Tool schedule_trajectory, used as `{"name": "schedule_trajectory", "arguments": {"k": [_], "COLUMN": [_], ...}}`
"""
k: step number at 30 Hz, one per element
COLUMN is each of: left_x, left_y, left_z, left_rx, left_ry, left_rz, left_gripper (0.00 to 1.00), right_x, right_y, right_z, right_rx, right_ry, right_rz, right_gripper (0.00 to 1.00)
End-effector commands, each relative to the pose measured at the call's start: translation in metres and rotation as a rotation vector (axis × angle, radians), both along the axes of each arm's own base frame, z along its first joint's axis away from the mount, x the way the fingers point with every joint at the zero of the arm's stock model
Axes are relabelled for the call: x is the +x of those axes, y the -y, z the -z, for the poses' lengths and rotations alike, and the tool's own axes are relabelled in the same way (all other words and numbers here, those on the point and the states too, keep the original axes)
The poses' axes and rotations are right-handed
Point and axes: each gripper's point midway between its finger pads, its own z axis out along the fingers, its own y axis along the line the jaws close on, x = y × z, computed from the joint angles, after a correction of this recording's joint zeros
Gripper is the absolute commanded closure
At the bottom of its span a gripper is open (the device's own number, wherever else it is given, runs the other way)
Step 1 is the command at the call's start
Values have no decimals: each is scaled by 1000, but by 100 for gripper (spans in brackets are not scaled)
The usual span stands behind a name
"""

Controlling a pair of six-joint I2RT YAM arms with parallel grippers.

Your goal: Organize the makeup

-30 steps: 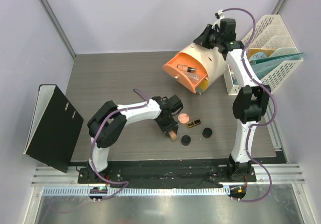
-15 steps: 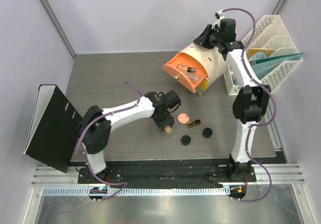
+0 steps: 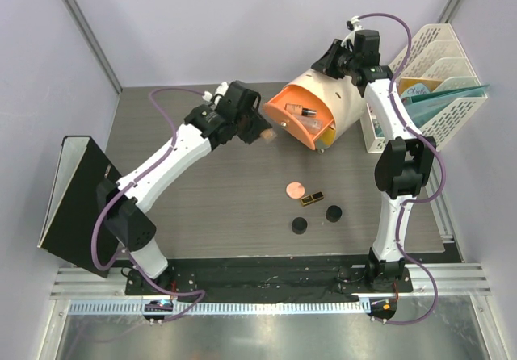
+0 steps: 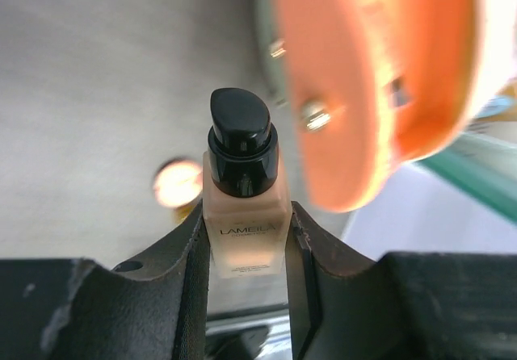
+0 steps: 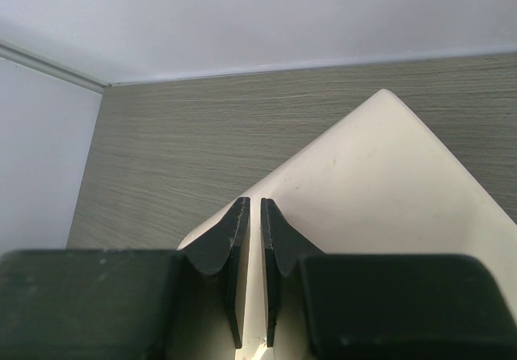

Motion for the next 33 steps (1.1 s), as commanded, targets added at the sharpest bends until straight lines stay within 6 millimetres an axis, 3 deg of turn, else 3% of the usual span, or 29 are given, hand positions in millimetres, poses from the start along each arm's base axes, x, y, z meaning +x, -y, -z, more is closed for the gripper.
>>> {"name": "schedule_trajectory", "arguments": {"k": [1,3,5,10,11,13,16,20,33], "left_x": [44,55,67,85,91,92,102,112,114], "left_y": [36,46,61,94,99,105,111,115,116], "left_z": [-61,-80,-86,-140,-134,-142,-129,-113,-103], "left_rx": [-202,-259,-311,-478,-473,-506,-526,-530,-510], "left_ry": [231,279,291,420,412,416,380,353,330], "left_rz": [62,73,89,151,150,168,148,121,112], "left_gripper": [100,100,100,100,100,100,96,74,49], "right_x": [-21,-21,-22,-23,-23,-24,-23,-24,-22], "right_y": [5,7,7,8,8,7,7,7,10], "right_z": [54,55,57,57,58,56,58,59,61], "right_rx": [-33,-33,-36,-41,-42,-41,-40,-43,-39], "right_ry": [-202,-205,-208,-208,-208,-206,-210,-211,-214], "right_rz": [10,13,13,12,11,10,13,9,16], "right_gripper": [83,83,83,83,83,83,83,82,82]}}
